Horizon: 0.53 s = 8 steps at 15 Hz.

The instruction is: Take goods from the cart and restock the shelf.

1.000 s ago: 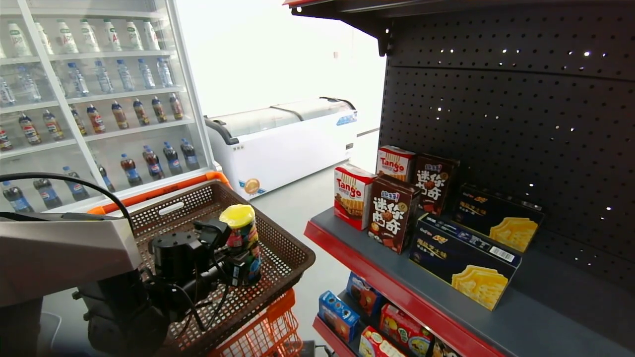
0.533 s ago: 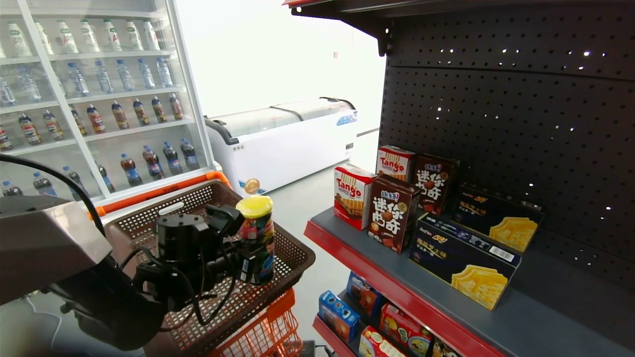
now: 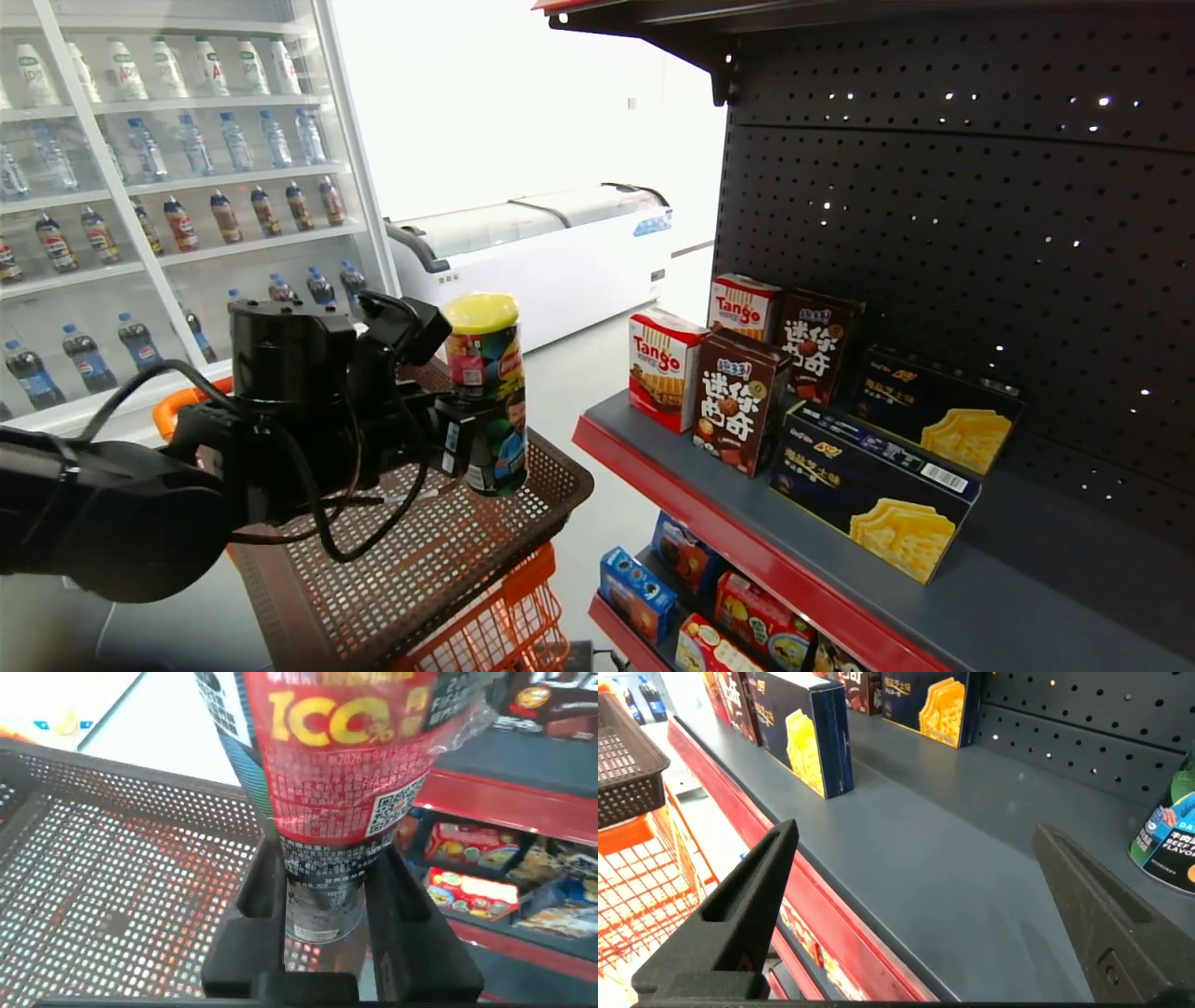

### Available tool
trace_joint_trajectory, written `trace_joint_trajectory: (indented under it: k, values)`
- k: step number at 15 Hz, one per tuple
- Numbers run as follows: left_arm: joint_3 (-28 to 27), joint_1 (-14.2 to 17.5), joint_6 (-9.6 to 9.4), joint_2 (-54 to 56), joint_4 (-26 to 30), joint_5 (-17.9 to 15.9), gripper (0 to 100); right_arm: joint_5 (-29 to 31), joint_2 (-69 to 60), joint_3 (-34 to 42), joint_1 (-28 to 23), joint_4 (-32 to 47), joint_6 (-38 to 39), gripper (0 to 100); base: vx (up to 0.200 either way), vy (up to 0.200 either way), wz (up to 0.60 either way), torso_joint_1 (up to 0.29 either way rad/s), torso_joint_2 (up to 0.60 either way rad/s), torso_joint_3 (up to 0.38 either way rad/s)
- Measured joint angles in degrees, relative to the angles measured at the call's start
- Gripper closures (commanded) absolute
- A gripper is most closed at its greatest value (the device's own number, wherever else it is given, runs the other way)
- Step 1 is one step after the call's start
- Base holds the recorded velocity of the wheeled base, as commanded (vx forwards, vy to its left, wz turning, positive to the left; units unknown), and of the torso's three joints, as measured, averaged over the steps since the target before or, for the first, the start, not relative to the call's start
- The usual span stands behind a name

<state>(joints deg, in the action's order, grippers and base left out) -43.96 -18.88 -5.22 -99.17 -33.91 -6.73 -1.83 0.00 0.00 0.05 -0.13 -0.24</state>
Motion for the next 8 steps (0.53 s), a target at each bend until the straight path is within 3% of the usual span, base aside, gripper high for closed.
trace_joint_trajectory:
  k: [4, 8]
  values:
    - [0.44, 0.10, -0.02, 9.20, 9.31, -7.33, 100, 0.00, 0.00, 0.00, 0.05, 0.02, 0.00, 0, 0.000, 0.000, 0.00, 0.000, 0.00, 0.000]
    - [4.08, 0.15, -0.04, 15.79, 10.50, -11.76, 100, 0.00, 0.00, 0.00, 0.00, 0.02, 0.00, 0, 0.000, 0.000, 0.00, 0.000, 0.00, 0.000]
